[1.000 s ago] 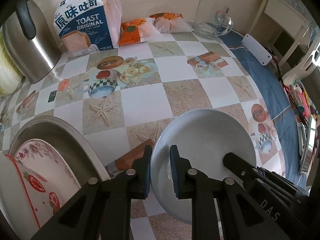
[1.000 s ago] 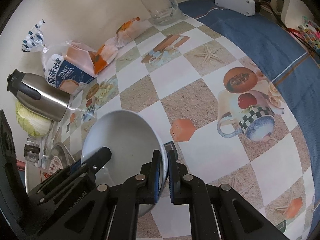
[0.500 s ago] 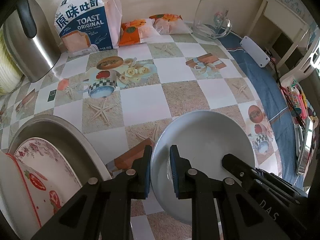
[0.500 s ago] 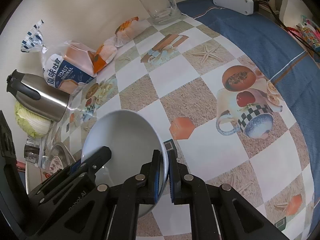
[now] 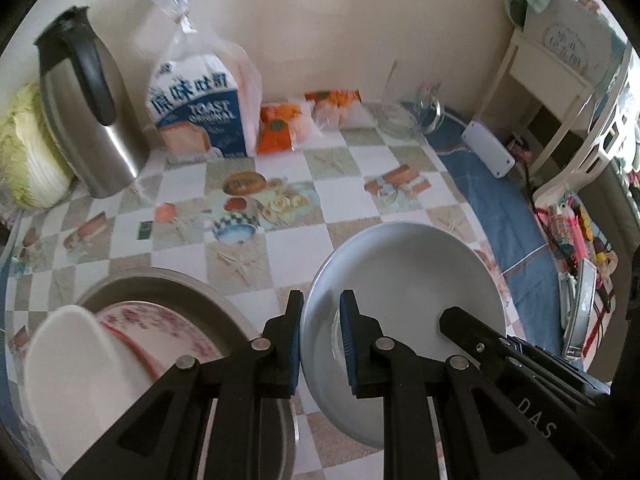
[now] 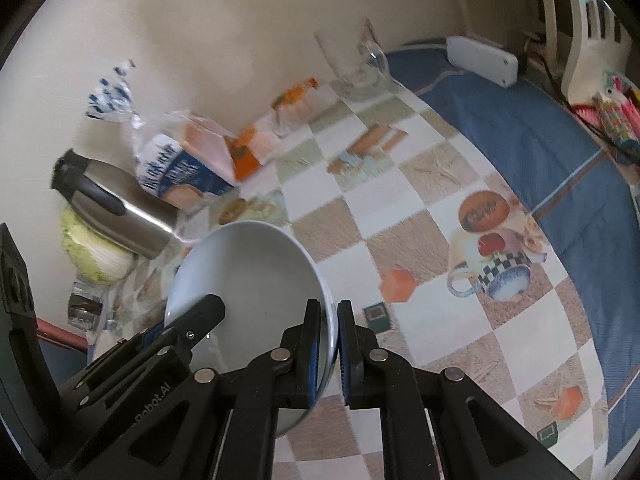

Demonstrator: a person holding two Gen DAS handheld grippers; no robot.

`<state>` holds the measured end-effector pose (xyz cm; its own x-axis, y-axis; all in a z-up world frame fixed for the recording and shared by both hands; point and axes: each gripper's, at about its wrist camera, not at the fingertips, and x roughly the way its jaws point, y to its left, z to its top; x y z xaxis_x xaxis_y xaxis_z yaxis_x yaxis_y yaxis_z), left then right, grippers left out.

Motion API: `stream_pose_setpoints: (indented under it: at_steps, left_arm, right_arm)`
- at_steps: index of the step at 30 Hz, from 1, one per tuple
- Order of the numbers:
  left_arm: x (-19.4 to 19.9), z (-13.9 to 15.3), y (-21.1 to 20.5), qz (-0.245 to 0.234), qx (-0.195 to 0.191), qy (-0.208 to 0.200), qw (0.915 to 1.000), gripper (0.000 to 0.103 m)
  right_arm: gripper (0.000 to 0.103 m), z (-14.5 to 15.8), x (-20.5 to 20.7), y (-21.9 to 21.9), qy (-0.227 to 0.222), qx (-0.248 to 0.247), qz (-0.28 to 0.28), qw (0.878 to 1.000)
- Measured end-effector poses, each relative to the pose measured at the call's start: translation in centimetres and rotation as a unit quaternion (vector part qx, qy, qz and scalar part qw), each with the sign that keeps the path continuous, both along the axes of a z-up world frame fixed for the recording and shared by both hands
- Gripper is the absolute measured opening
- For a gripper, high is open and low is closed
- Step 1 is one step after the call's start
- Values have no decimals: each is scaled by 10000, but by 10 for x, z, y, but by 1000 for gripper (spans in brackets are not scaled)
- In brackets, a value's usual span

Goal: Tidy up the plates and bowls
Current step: 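Lift the white round bowl with both grippers and carry it over the steel basin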

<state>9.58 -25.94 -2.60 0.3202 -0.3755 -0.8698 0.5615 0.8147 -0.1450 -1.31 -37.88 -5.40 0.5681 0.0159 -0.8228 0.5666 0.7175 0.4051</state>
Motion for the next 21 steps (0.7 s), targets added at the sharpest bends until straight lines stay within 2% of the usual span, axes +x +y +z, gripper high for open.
stream_pose_setpoints:
  at_steps: [13, 21]
  left_arm:
    - [7, 45, 66, 425, -402, -179, 9981, 19]
    - [11, 61, 115, 777, -703, -227, 9942, 19]
  right_arm:
    - [10, 45, 15, 49, -391, -155, 344, 9985]
    - [11, 68, 26, 90, -653, -209, 672, 9954]
